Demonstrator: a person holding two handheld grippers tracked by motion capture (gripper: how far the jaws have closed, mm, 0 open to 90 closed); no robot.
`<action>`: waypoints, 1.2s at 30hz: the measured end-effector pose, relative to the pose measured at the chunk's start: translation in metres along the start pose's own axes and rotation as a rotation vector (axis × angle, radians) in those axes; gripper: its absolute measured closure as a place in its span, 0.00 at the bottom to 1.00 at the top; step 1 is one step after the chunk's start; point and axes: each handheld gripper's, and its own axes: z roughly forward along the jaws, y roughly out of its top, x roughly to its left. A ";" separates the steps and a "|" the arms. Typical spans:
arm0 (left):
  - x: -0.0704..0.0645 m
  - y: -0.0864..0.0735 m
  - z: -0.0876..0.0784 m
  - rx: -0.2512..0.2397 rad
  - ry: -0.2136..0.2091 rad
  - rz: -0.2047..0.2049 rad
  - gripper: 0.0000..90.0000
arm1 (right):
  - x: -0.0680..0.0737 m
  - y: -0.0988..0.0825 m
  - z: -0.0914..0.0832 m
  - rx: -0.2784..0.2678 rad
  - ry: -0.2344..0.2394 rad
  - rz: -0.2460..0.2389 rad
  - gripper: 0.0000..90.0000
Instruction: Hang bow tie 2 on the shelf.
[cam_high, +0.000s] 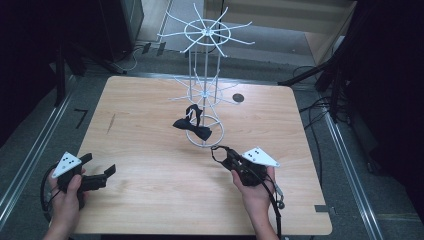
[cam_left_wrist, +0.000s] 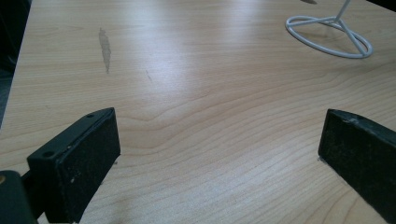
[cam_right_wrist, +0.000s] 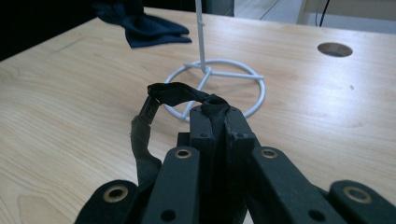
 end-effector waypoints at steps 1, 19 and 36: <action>0.000 0.000 0.000 -0.001 0.000 -0.001 0.00 | 0.000 0.001 -0.001 -0.005 -0.002 -0.003 0.95; 0.000 0.000 0.000 -0.002 -0.001 -0.001 0.00 | 0.004 0.022 -0.018 -0.098 -0.006 -0.026 0.95; 0.000 0.000 0.000 -0.002 0.000 -0.002 0.00 | 0.009 0.044 -0.023 -0.161 0.009 -0.040 0.95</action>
